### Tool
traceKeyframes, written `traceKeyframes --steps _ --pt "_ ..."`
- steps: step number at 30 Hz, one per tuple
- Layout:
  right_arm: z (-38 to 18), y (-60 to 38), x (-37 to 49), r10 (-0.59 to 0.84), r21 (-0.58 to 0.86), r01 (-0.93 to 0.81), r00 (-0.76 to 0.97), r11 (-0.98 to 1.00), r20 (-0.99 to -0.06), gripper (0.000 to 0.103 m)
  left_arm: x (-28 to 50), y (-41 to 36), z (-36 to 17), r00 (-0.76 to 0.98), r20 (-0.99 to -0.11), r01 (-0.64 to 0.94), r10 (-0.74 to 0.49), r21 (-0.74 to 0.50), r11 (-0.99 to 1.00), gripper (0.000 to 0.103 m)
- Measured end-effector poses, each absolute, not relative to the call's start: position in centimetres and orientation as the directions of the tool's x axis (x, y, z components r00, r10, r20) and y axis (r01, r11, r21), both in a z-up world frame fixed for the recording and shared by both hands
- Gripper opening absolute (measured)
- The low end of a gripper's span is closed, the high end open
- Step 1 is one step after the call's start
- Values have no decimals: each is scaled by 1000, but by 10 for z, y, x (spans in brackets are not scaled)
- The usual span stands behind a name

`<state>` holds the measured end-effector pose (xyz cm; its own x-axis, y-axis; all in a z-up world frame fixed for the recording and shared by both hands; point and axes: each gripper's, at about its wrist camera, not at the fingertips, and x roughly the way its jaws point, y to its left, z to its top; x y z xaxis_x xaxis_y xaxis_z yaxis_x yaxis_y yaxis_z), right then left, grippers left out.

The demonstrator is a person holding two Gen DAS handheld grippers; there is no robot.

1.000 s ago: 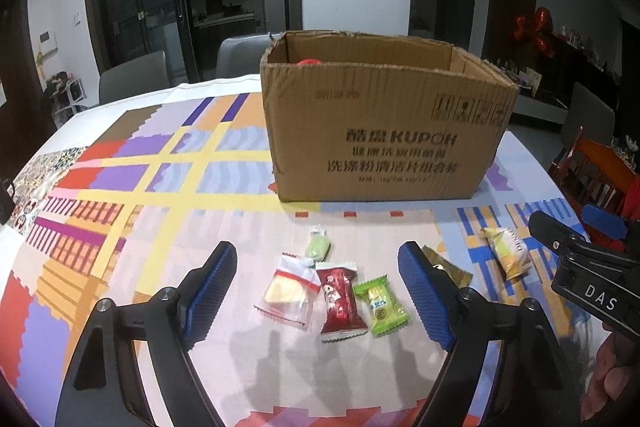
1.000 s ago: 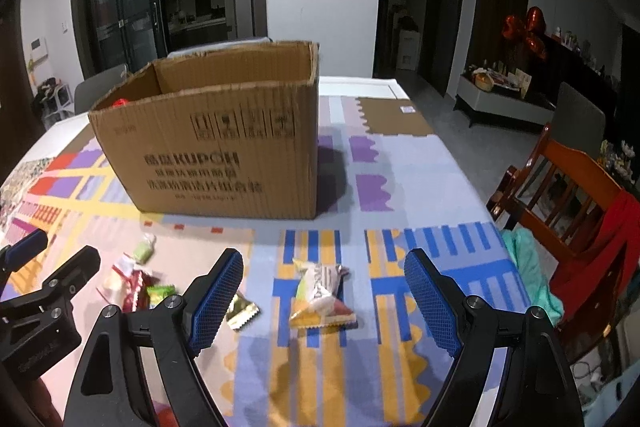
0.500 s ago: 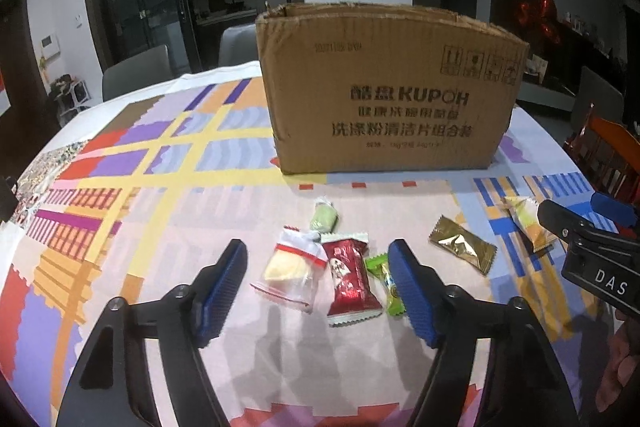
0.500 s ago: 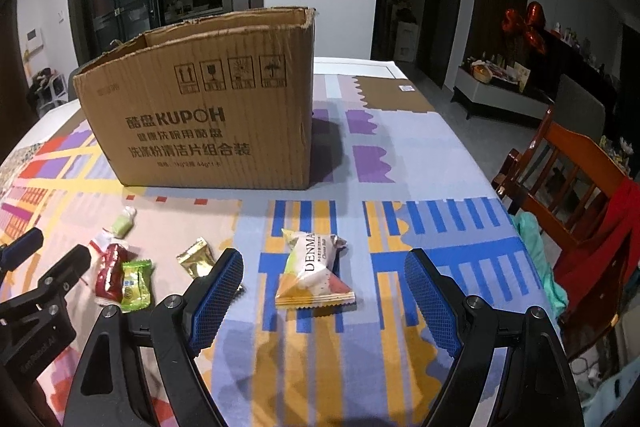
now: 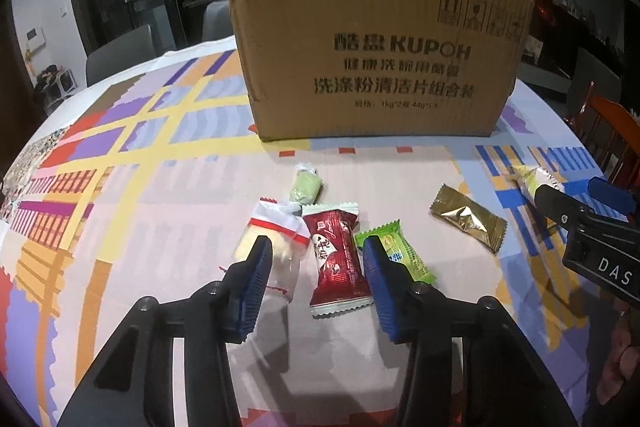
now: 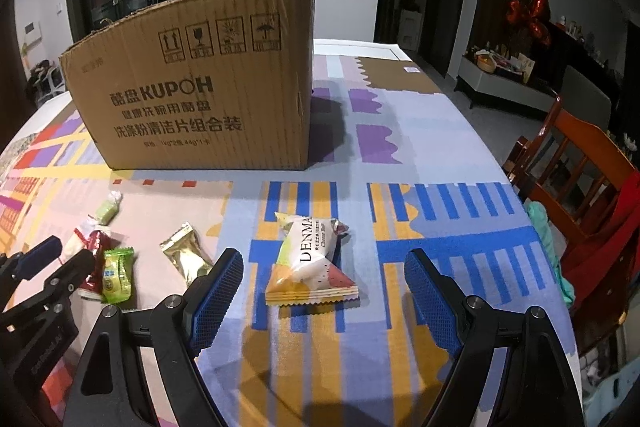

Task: Organize snacks
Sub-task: 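Grasp the red wafer bar with the left gripper while the right gripper grasps the Denma cake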

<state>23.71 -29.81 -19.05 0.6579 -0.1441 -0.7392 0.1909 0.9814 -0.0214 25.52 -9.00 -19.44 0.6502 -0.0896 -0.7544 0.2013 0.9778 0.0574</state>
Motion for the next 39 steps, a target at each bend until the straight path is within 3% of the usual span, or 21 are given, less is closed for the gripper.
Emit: traceKeyframes --steps 10,14,21,30,39 --pt "-206 -302 247 -139 -20 190 639 982 -757 84 258 -94 -201 644 -761 206 -84 67 976 46" --pt "-213 -305 253 -136 -16 192 630 981 -765 84 258 -97 -200 637 -765 218 -94 61 974 31" --pt "-215 -310 258 -131 -7 196 632 981 -763 83 258 -100 -202 632 -771 221 -84 76 972 26" --pt "-220 -311 261 -110 11 189 617 982 -779 51 257 -99 -202 629 -772 228 -88 75 971 23" --pt "-214 -306 255 -99 21 182 626 983 -773 50 256 -98 -199 628 -772 231 -98 65 971 22"
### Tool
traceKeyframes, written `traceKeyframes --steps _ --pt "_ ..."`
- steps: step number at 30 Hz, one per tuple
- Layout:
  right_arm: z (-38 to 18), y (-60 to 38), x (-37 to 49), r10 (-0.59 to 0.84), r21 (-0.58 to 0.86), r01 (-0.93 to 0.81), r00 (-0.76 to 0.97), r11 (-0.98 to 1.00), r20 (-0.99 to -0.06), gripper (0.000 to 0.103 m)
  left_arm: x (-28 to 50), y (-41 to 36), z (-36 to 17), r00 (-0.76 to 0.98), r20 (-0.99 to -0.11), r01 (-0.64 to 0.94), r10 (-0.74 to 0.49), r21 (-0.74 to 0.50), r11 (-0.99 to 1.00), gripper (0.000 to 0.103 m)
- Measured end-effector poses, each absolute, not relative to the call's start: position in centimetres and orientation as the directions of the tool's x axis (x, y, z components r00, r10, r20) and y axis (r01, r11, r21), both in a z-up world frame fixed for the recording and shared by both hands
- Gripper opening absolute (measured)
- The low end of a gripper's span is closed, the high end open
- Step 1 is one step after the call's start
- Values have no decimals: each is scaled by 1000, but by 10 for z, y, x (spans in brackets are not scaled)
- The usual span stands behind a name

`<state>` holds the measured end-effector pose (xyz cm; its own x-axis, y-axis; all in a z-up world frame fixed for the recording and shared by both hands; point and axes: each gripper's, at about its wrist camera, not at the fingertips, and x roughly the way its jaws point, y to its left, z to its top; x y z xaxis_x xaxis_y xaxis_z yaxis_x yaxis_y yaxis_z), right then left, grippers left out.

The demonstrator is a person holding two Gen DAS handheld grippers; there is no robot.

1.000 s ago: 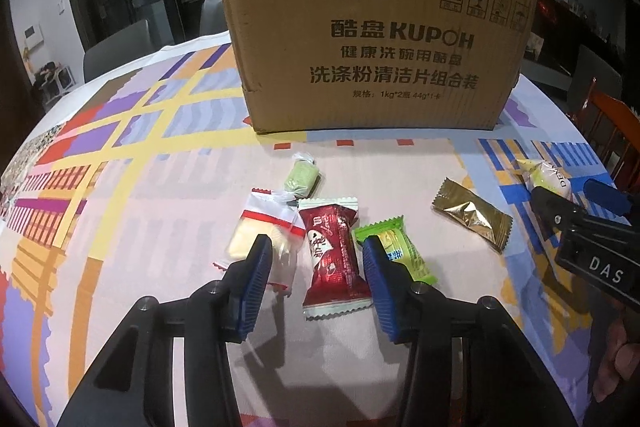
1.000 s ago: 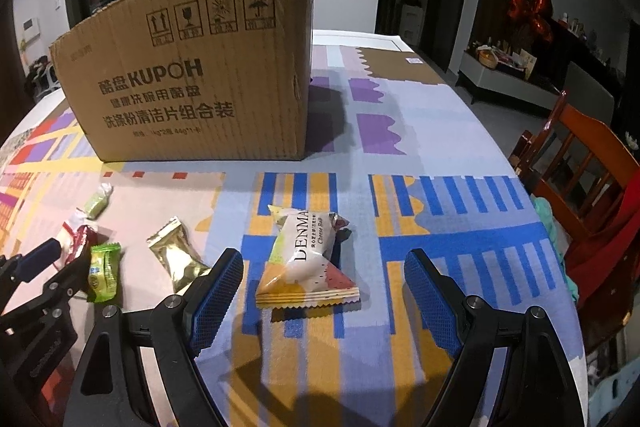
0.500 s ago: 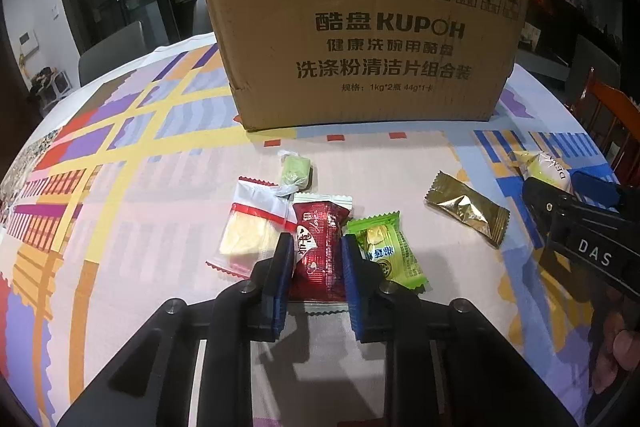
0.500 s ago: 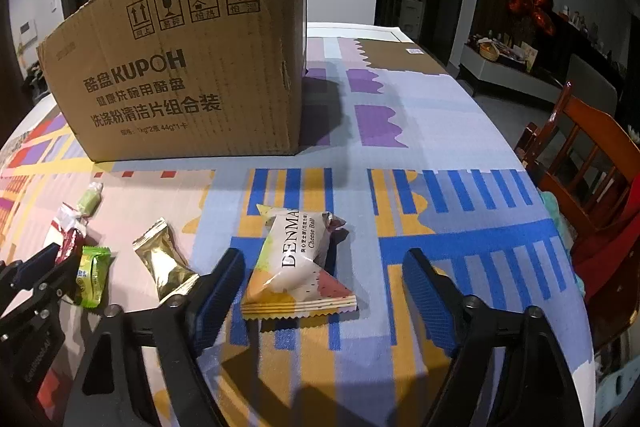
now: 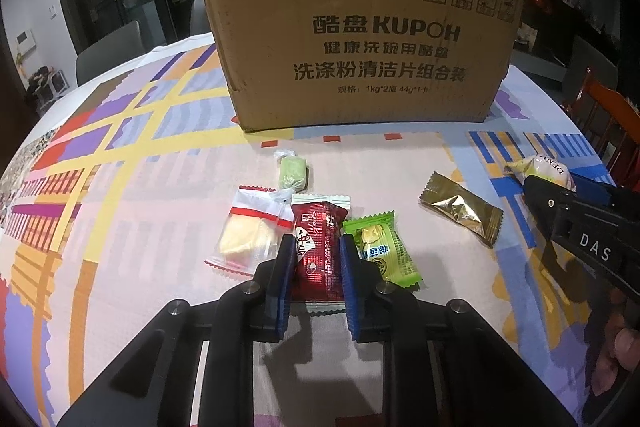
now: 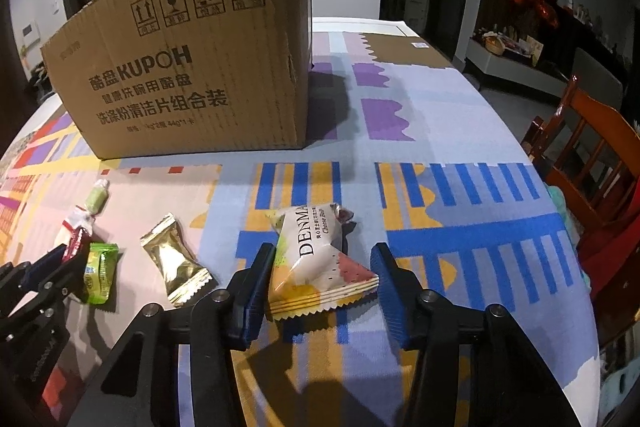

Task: Organize snacks
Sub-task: 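Grasp the red wafer bar with the left gripper while the right gripper grasps the Denma cake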

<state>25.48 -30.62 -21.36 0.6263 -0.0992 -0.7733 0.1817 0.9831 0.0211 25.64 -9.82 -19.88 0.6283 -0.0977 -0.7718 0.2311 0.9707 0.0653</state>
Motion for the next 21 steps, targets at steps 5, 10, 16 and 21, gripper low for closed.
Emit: traceKeyframes --steps 5,10,16,21 --pt "-206 -305 250 -98 20 176 636 984 -766 50 253 -99 -193 639 -763 233 -101 67 970 22" --pt "-198 -304 244 -93 29 175 645 984 -758 50 251 -98 -183 650 -752 232 -106 65 971 22" --pt "-188 -303 239 -90 31 169 661 985 -745 49 247 -97 -174 662 -741 231 -111 61 971 22" --pt "-180 -300 234 -87 32 163 674 986 -734 49 244 -96 -166 673 -730 231 -115 59 971 22"
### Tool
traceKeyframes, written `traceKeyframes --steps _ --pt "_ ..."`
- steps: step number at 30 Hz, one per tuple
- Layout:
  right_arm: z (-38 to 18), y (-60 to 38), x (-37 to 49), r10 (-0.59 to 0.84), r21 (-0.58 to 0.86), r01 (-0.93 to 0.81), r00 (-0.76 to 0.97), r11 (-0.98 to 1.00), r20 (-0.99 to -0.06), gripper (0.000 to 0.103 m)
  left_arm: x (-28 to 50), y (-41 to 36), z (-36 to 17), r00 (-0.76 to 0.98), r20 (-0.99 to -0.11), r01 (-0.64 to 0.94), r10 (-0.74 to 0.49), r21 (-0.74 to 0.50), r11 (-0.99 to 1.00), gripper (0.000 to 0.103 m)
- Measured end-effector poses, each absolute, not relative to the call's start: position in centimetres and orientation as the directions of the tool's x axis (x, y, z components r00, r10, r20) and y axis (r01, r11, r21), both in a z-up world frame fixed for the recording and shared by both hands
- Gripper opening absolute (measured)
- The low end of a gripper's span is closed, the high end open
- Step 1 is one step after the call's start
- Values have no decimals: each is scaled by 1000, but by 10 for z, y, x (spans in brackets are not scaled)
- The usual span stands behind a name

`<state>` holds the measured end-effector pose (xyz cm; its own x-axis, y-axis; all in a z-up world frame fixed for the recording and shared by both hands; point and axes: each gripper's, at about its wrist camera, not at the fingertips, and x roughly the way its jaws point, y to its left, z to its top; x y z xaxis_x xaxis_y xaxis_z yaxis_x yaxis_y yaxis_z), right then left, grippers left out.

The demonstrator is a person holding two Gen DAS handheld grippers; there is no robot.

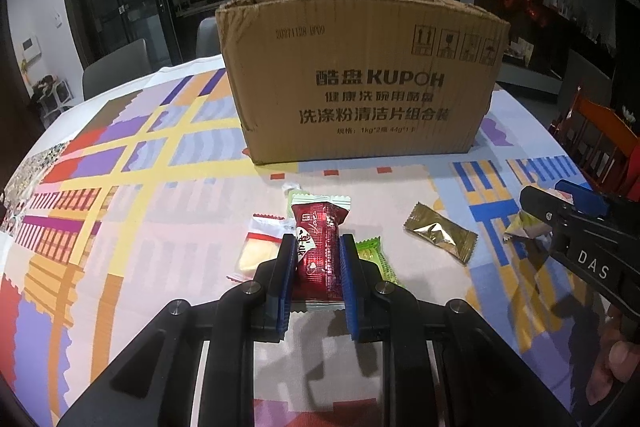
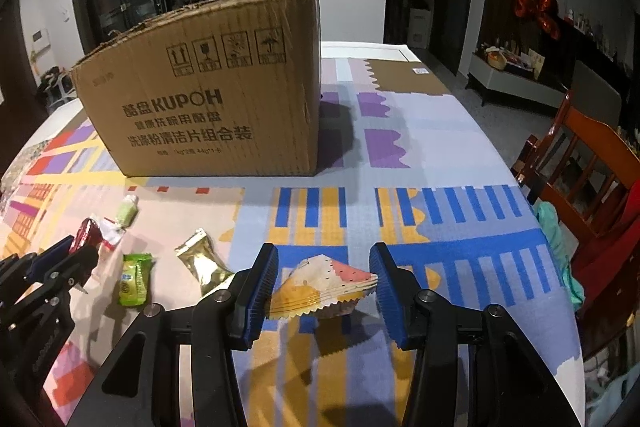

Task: Organize snacks
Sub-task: 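Grasp the red wafer bar with the left gripper while the right gripper grasps the Denma cake, then lift and carry the red bar and Denma cake over the box with both grippers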

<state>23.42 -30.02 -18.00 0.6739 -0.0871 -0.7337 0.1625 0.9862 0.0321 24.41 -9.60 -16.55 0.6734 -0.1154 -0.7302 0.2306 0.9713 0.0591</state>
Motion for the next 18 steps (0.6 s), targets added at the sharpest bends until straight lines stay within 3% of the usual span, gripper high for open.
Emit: traceKeyframes --steps 1,2,18 --pt "-178 -299 233 -87 32 161 677 987 -731 48 244 -96 -164 674 -729 231 -116 58 971 22" --pt "-177 -299 233 -85 32 159 679 987 -729 36 243 -95 -163 676 -728 230 -118 57 971 22" --pt "-146 -292 222 -64 41 125 727 991 -684 35 234 -94 -136 704 -698 232 -133 49 972 22"
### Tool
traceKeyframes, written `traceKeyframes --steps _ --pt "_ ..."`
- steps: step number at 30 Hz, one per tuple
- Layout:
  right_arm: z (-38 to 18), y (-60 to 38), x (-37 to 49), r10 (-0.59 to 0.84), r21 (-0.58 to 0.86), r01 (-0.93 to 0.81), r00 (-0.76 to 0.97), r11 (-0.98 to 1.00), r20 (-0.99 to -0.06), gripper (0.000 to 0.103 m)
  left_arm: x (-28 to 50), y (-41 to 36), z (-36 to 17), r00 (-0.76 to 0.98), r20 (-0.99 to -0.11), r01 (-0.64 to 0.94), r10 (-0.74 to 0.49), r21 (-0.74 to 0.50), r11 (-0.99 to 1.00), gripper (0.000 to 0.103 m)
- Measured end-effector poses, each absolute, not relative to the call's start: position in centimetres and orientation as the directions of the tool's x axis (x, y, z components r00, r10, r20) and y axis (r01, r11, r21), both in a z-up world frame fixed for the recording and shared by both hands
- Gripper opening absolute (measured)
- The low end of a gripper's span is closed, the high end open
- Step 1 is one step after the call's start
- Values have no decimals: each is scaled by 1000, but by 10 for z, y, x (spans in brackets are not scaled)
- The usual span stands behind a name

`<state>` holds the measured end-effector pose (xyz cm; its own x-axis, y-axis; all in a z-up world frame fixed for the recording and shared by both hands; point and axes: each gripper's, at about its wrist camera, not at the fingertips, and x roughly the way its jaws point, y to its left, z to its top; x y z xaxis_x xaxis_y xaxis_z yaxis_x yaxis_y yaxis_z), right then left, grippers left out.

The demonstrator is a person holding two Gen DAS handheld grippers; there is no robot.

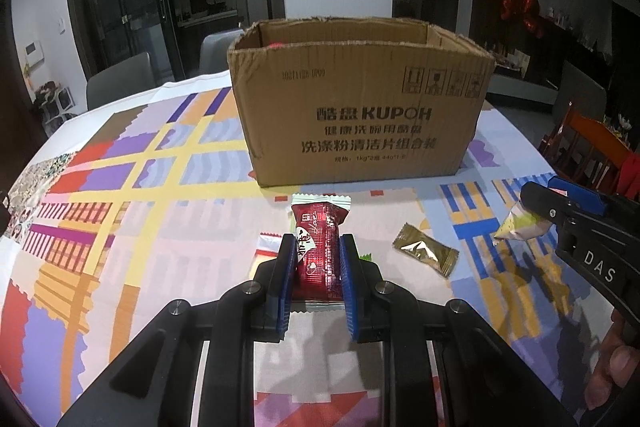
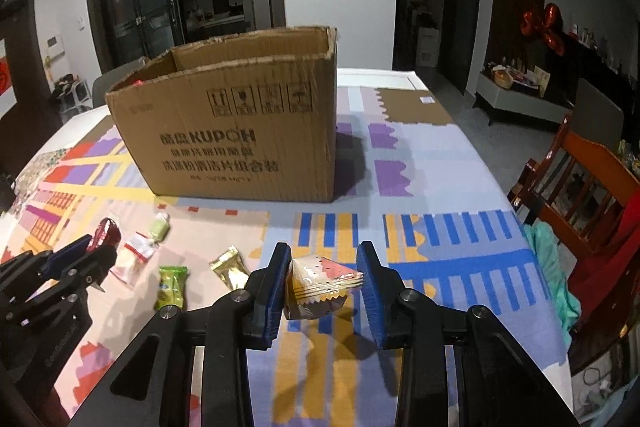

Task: Organize snacks
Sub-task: 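Lift and carry the red bar and Denma cake over the box with both grippers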

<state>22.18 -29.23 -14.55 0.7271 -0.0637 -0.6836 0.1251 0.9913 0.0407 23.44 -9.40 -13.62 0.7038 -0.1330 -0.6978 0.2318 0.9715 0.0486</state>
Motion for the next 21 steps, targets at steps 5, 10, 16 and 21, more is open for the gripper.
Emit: traceKeyframes --steps 5,10,16,21 --pt "-132 -291 223 -64 36 117 744 993 -665 35 234 -93 -124 715 -686 230 -139 42 972 22" --pt "-116 -289 225 -66 30 110 765 993 -640 35 237 -92 -110 725 -674 226 -142 39 973 22" --pt "-95 -287 230 -64 27 101 790 995 -610 35 243 -92 -89 743 -653 224 -144 39 974 22" --pt "-80 -286 235 -60 26 93 809 995 -585 35 250 -94 -74 755 -640 221 -147 37 975 22"
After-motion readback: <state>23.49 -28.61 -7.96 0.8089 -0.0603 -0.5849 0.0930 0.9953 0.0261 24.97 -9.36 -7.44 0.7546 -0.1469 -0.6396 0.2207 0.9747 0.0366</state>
